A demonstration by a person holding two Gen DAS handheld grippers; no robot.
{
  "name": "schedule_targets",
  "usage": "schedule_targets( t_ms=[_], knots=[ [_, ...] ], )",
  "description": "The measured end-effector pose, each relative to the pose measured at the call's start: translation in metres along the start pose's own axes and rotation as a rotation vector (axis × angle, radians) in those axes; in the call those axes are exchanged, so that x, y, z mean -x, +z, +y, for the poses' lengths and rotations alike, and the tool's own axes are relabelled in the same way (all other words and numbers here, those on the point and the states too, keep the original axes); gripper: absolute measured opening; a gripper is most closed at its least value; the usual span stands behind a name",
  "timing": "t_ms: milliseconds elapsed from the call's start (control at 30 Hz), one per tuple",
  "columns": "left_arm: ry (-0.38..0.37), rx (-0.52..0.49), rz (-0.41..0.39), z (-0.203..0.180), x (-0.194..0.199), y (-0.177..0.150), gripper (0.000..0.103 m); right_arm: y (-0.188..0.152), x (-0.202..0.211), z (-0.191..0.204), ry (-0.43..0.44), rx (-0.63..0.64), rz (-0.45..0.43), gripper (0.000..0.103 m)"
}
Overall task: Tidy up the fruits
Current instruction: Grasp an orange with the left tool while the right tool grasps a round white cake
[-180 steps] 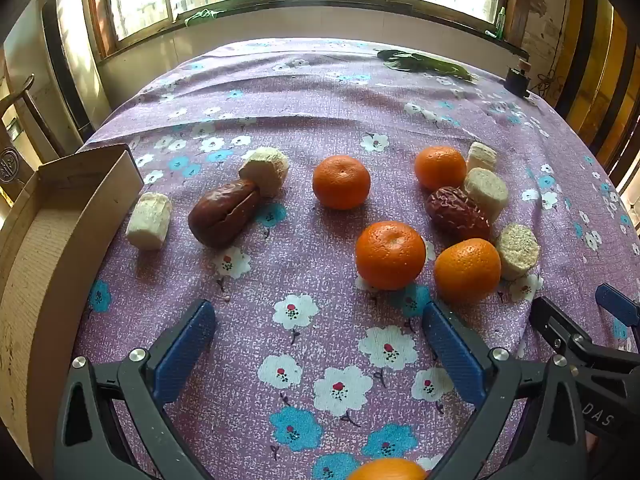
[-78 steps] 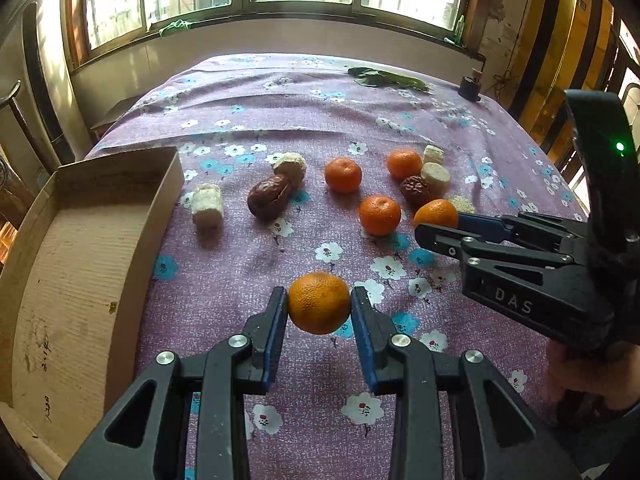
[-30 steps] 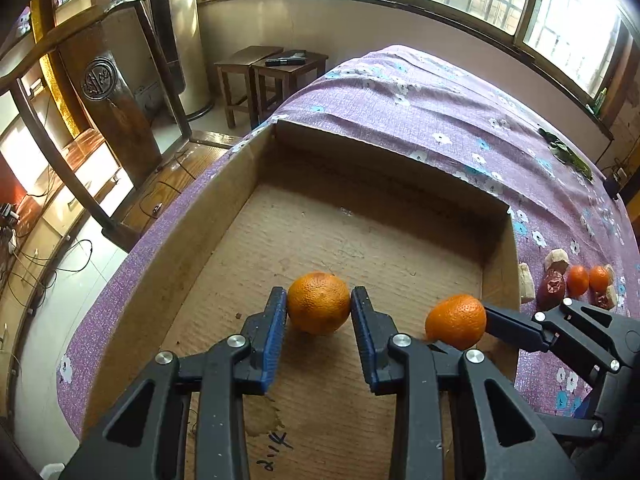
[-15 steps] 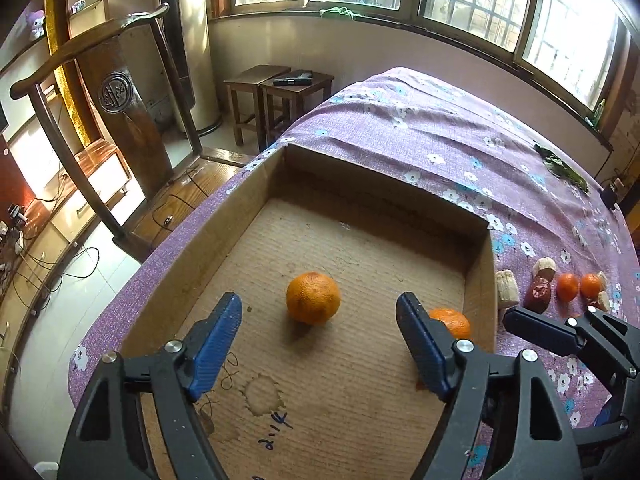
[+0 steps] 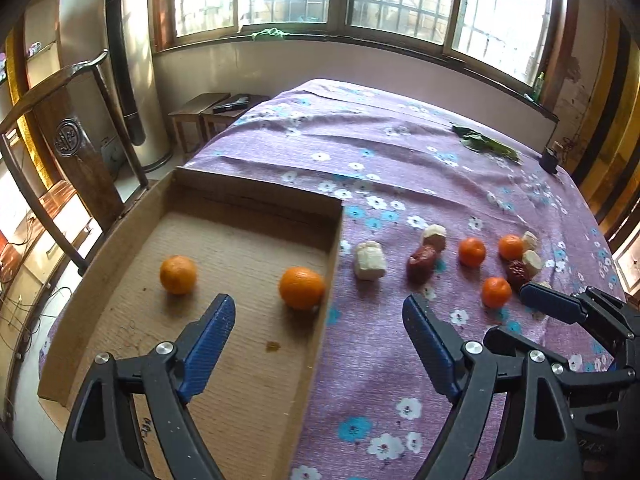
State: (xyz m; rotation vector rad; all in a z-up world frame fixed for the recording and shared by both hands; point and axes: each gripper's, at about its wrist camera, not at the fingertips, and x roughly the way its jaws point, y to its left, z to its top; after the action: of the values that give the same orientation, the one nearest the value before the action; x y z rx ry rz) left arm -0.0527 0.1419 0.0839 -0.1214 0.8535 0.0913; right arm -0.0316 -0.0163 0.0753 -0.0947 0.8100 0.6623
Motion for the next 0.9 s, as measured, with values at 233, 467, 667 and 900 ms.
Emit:
schedule_targets(
  t_ms=[233, 467, 667, 900],
  knots=[
    [-0.059, -0.067, 0.041, -0.048, -0.013, -0.008, 0.086, -0.031, 0.034, -0.053, -0.11, -0.091, 0.007, 0.066],
    [-0.099, -0.121, 0.097, -0.085, -0.035, -0.014, 0.086, -0.056, 0.043, -0.095, -0.169, -0.158, 0.03, 0.066],
    [-0.108, -0.166, 0.122, -0.111, -0.048, -0.014, 0.086, -0.066, 0.044, -0.122, -0.198, -0.206, 0.033, 0.066],
    [-0.114, -0.188, 0.142, -0.129, -0.06, -0.011, 0.086, -0.058, 0.024, -0.138, -0.218, -0.178, 0.05, 0.066]
  ],
)
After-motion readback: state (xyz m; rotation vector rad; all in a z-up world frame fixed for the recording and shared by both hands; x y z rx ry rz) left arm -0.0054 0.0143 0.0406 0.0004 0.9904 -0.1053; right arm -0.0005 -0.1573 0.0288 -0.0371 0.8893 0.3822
